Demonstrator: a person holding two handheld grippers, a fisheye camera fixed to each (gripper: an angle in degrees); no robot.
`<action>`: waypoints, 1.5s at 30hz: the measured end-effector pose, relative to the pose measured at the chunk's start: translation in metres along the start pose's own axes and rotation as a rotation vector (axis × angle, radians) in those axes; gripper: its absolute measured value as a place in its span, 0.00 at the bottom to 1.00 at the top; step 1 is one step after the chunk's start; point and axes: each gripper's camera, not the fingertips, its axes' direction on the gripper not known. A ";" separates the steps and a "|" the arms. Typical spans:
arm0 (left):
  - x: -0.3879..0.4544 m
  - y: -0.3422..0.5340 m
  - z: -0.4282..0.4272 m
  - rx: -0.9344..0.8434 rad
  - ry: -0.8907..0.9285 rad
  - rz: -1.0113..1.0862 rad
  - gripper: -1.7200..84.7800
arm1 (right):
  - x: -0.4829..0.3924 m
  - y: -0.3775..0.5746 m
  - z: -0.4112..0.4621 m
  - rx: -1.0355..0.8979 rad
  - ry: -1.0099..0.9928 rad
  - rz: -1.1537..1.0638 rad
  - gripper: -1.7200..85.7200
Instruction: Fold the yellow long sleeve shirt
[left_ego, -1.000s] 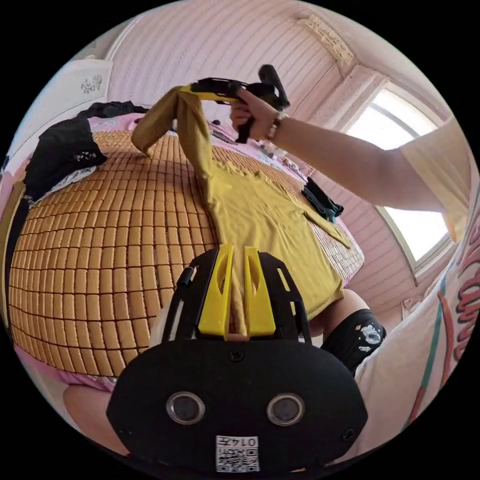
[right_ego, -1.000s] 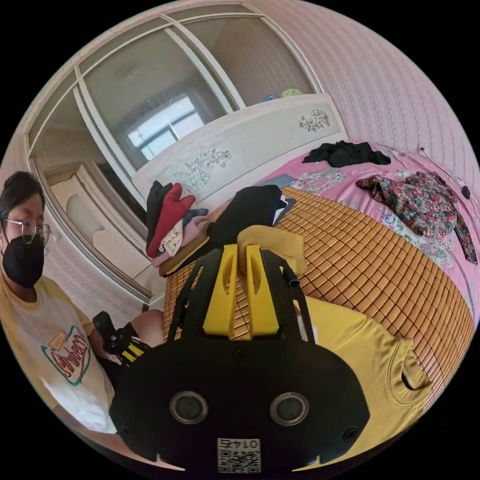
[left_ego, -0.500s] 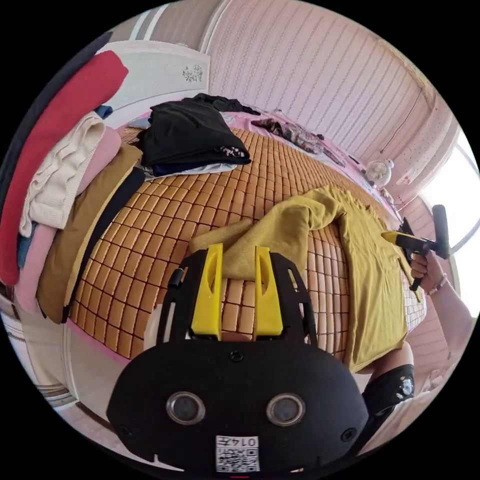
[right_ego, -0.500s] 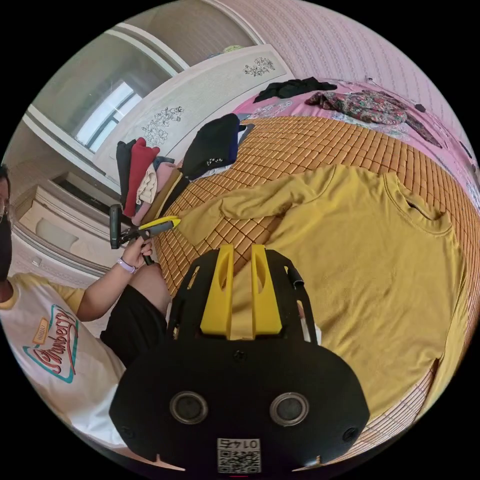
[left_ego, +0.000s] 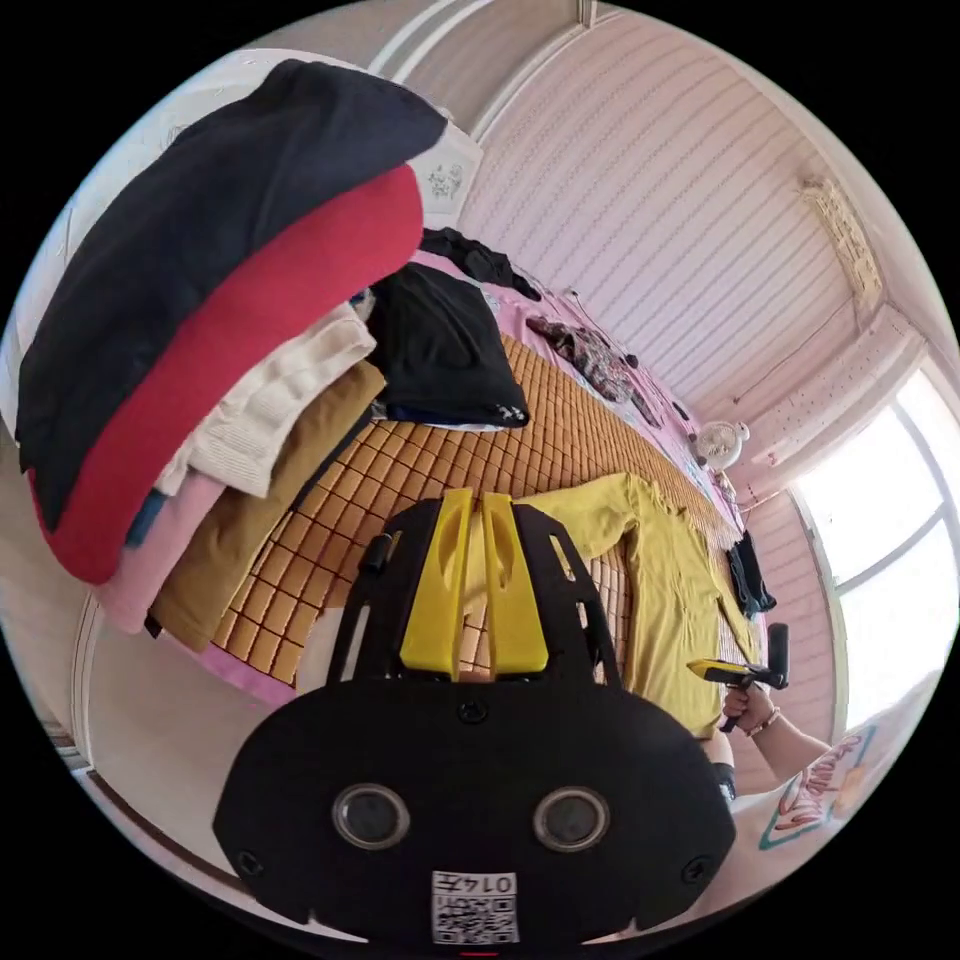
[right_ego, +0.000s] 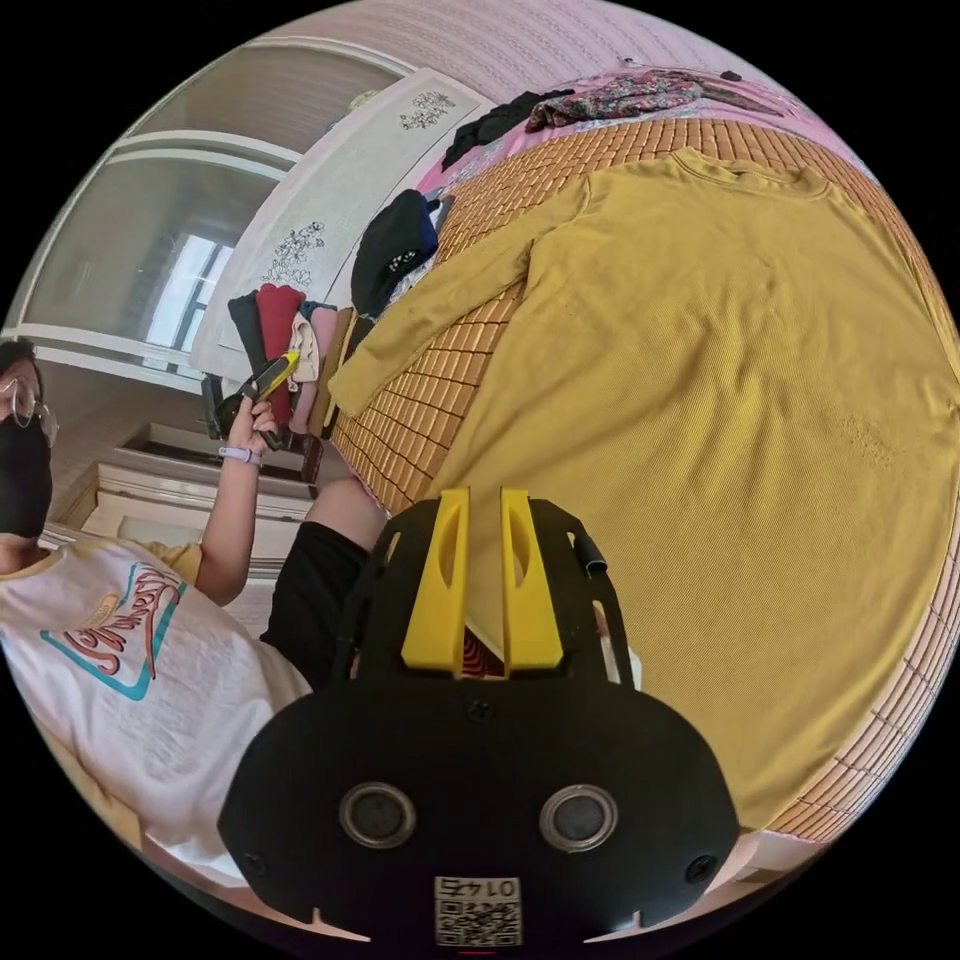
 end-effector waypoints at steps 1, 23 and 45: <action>-0.003 0.001 0.002 -0.012 -0.002 0.001 0.05 | -0.001 -0.003 0.006 -0.014 -0.019 -0.003 0.08; 0.084 0.030 0.050 -0.030 -0.080 0.228 0.03 | -0.095 0.020 0.129 -0.053 0.509 -0.271 0.08; 0.280 0.078 0.203 -0.401 0.304 0.536 0.11 | -0.054 0.066 0.063 0.168 0.676 -0.066 0.12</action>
